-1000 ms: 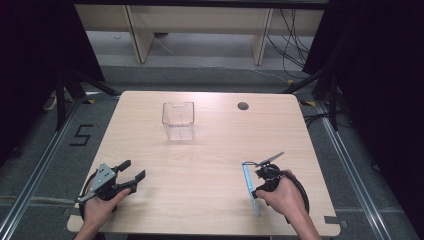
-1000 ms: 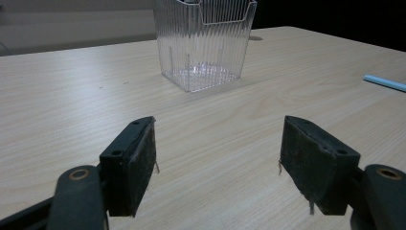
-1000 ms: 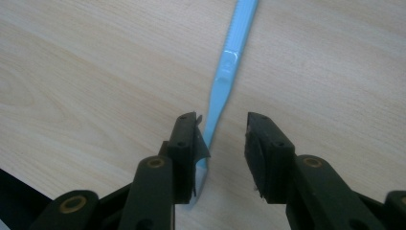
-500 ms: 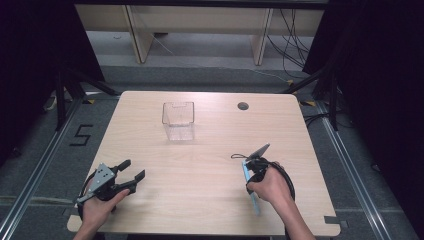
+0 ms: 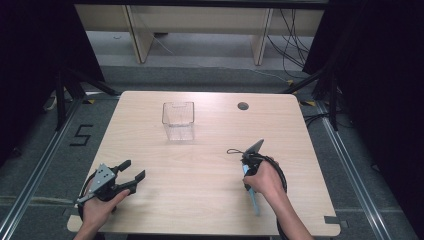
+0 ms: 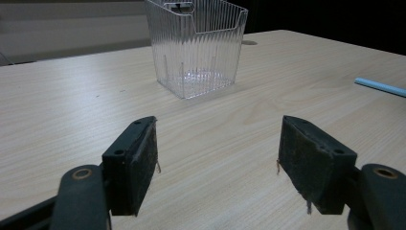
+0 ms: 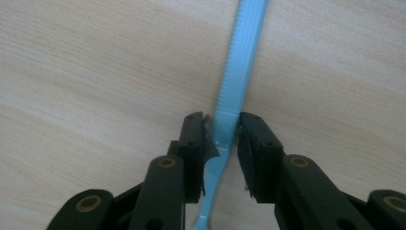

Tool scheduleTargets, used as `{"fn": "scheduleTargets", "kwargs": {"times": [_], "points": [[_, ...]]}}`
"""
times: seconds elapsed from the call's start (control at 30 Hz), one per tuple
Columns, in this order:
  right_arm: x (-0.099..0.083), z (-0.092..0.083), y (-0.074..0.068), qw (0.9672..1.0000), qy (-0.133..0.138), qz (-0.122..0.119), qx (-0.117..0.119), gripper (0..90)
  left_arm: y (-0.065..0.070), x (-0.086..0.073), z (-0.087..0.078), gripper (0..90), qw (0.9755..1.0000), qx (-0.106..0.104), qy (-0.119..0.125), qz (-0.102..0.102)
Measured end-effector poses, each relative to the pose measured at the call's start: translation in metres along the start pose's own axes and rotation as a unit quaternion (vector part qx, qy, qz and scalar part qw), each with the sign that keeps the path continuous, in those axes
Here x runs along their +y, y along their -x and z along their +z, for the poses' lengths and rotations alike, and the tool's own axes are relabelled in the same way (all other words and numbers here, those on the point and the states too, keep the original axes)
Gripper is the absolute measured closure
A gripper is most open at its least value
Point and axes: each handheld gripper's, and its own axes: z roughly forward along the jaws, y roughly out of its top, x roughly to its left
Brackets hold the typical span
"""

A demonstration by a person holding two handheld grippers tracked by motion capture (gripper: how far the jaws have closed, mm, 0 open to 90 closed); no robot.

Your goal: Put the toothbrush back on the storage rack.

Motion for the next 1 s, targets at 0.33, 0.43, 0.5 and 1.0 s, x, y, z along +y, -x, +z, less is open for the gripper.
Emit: {"fn": "scheduleTargets", "kwargs": {"times": [0.33, 0.43, 0.5, 1.0], "points": [[0.0026, 0.0025, -0.0021, 0.9999, 0.006, 0.004, -0.015, 76.7, 0.0001, -0.0007, 0.0013, 29.2, 1.0000, -0.004, 0.009, 0.001], [0.0037, 0.0039, -0.0034, 0.9998, 0.001, 0.006, -0.020, 77.2, -0.0001, 0.0000, -0.0007, 29.3, 1.0000, -0.001, 0.002, 0.003], [0.0035, 0.0053, -0.0044, 0.9996, 0.011, 0.004, -0.026, 77.4, -0.0008, -0.0004, -0.0002, 29.4, 1.0000, -0.002, 0.005, -0.002], [-0.0006, 0.0033, 0.0037, 0.9884, 0.013, -0.150, -0.020, 79.2, 0.0007, 0.0052, 0.0022, 30.3, 0.9997, -0.017, 0.006, 0.015]]}}
